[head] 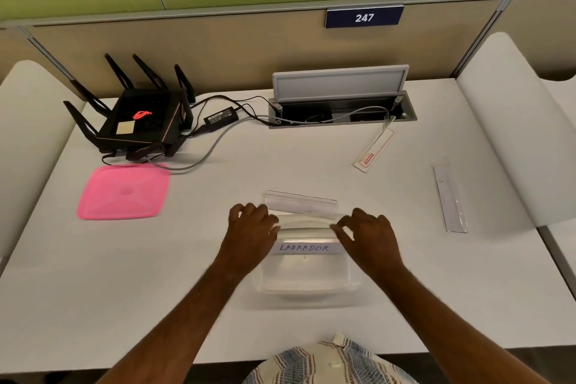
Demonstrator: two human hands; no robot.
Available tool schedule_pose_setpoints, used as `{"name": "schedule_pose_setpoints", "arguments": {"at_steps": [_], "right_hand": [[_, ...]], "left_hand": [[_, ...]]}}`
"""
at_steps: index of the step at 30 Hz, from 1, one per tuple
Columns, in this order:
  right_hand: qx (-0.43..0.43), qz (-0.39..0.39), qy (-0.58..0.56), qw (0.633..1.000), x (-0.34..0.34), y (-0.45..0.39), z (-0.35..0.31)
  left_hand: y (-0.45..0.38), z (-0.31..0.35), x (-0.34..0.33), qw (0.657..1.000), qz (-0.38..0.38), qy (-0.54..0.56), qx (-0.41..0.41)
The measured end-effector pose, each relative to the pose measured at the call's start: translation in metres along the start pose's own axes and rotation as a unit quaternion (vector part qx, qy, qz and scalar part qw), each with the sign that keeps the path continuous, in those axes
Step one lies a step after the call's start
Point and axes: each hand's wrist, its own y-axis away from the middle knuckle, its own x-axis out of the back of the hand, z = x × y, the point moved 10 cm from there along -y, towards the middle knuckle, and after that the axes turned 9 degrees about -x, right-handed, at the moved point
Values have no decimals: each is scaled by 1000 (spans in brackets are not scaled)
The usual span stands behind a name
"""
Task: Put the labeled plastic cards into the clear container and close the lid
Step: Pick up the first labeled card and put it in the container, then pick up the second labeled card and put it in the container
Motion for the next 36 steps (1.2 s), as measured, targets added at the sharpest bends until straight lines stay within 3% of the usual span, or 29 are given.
{"name": "schedule_pose_setpoints", "arguments": {"at_steps": [4, 7, 9, 15, 21, 25, 36], "right_hand": [[-95, -3, -114, 989, 10, -24, 25], [-160, -50, -176, 970, -4, -47, 47], [-185, -98, -217, 953, -20, -59, 57], [-197, -198, -326, 903, -63, -79, 66], [-188, -286, -340, 876, -92, -79, 66], [-181, -314, -327, 873, -106, -76, 65], [-193, -303, -327, 874, -120, -73, 62]], "left_hand": [[-7, -57, 5, 971, 56, 141, 183], [-6, -92, -22, 924, 26, 234, 302], [-6, -105, -41, 905, -16, 259, 338], [-6, -116, -77, 884, -109, 285, 355], [-3, -114, -101, 860, -173, 314, 363], [-3, -111, -108, 850, -171, 331, 374], [0, -108, -115, 838, -148, 355, 388]]}}
